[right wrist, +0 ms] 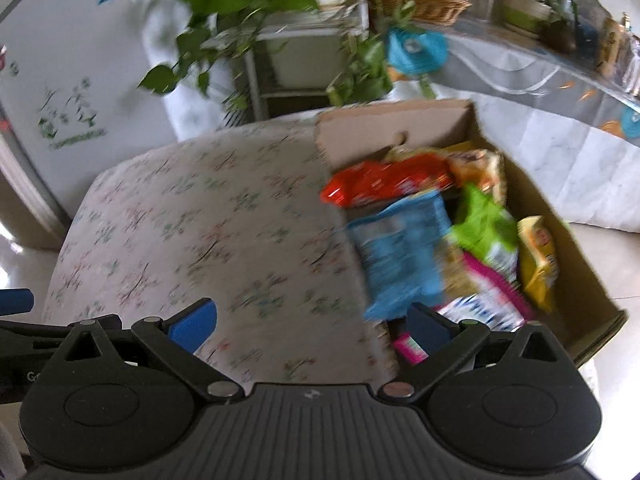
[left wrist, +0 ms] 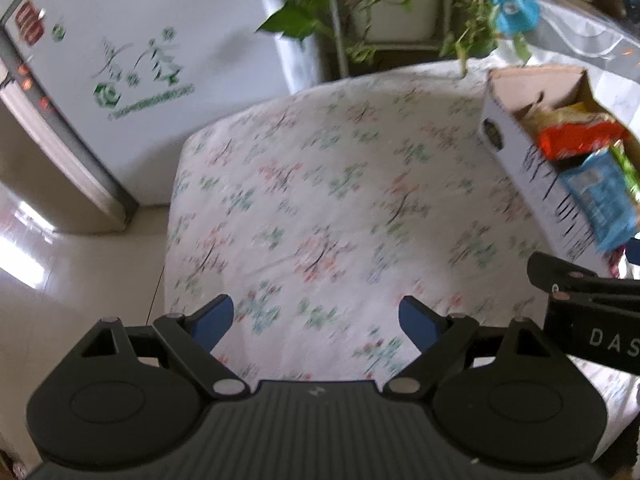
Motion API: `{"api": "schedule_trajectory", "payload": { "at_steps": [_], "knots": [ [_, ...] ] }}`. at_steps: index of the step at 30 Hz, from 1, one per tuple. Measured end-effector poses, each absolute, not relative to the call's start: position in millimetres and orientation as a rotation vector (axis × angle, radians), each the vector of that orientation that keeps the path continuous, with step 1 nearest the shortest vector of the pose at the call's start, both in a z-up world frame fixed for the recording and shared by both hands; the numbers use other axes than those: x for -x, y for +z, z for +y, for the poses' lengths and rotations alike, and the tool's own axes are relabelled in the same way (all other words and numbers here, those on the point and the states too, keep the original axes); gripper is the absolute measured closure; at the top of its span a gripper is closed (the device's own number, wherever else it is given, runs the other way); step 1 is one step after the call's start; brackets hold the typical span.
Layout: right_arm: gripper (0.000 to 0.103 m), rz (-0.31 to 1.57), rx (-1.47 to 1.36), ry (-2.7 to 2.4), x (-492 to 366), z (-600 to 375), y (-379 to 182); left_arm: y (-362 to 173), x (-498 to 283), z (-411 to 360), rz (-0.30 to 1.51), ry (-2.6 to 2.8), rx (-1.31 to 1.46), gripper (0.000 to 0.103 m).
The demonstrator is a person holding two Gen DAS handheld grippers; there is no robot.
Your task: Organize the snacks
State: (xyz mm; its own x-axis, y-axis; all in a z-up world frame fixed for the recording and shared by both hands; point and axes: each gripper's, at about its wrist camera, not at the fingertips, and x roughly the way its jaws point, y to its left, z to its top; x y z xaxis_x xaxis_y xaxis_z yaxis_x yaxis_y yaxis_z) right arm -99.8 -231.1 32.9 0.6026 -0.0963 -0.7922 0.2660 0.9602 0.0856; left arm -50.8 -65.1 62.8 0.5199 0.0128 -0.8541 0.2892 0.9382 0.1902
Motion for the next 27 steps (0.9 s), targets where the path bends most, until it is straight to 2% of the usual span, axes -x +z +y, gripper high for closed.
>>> {"api": "schedule_trajectory", "payload": {
  "at_steps": [14, 20, 22, 27],
  "knots": [
    [0.000, 1.012, -0.147, -0.109, 94, -181, -12, 35, 47, 1, 1.083, -0.057, -0.238, 0.013],
    [0.000, 0.967, -0.060, -0.097, 88, -160, -30, 34, 42, 14, 1.090, -0.057, -0.175, 0.013],
    [0.000, 0.951, -0.036, -0.083, 87, -155, -34, 31, 41, 15, 1.092, -0.048, -0.171, 0.004],
    [0.000, 0.882, -0.045, -0.078, 81, -151, -43, 30, 38, 17, 1.081, -0.054, -0.161, 0.004]
  ]
}}
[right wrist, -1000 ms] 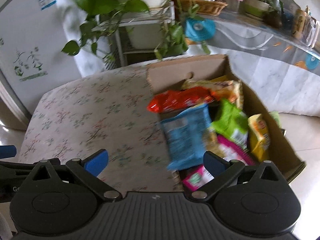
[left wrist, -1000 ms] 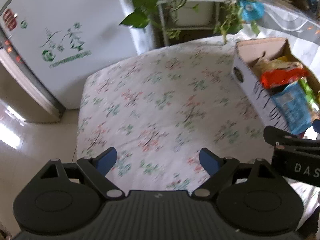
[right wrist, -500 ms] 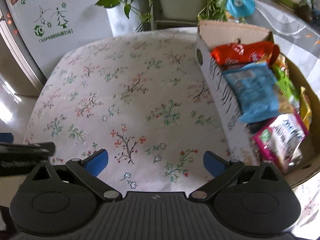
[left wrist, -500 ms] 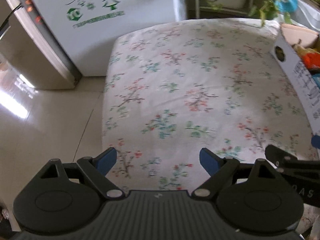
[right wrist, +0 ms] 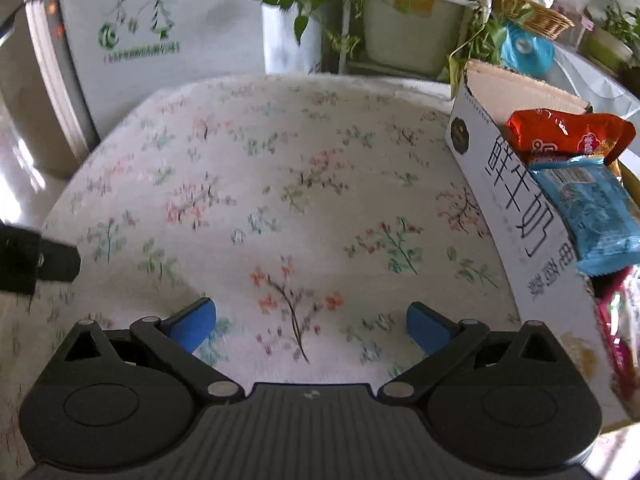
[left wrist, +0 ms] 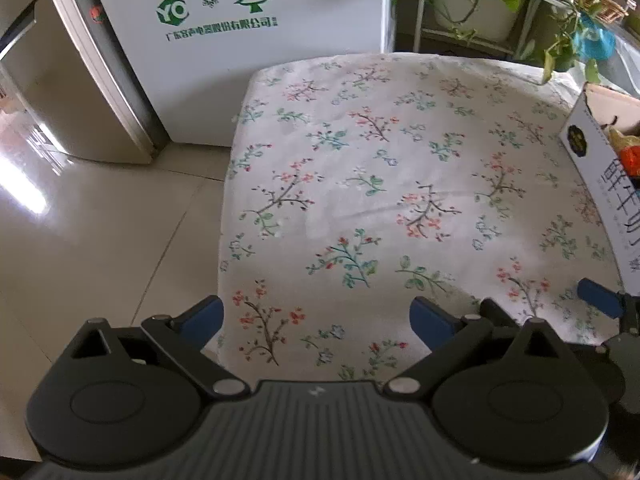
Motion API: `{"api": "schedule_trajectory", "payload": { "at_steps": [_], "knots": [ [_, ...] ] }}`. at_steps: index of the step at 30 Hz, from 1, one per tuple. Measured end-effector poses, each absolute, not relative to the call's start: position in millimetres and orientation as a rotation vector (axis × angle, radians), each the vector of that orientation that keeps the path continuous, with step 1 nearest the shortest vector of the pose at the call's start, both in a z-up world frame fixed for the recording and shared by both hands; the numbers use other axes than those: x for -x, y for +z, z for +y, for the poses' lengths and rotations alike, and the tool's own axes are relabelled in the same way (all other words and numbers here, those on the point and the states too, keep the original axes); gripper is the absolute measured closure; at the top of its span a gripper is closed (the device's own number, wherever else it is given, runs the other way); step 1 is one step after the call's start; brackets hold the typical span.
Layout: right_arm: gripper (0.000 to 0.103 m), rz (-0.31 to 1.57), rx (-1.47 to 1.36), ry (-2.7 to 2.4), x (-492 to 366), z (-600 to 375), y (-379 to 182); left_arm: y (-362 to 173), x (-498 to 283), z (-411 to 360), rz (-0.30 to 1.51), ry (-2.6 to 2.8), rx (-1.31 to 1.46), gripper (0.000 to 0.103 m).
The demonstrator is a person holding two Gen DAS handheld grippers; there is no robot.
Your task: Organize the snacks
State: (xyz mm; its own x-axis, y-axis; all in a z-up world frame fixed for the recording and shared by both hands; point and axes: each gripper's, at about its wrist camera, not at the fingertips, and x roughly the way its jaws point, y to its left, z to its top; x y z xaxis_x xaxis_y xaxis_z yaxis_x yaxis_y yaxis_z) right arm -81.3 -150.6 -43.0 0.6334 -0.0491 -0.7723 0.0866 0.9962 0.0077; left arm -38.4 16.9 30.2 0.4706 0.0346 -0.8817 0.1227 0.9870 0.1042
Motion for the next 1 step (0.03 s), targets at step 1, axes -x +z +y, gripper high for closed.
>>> {"api": "schedule_trajectory", "payload": {
  "at_steps": [1],
  "knots": [
    [0.000, 0.874, -0.053, -0.078, 78.7, -150.8, -43.9, 29.3, 37.0, 17.8, 1.092, -0.052, -0.154, 0.004]
  ]
}}
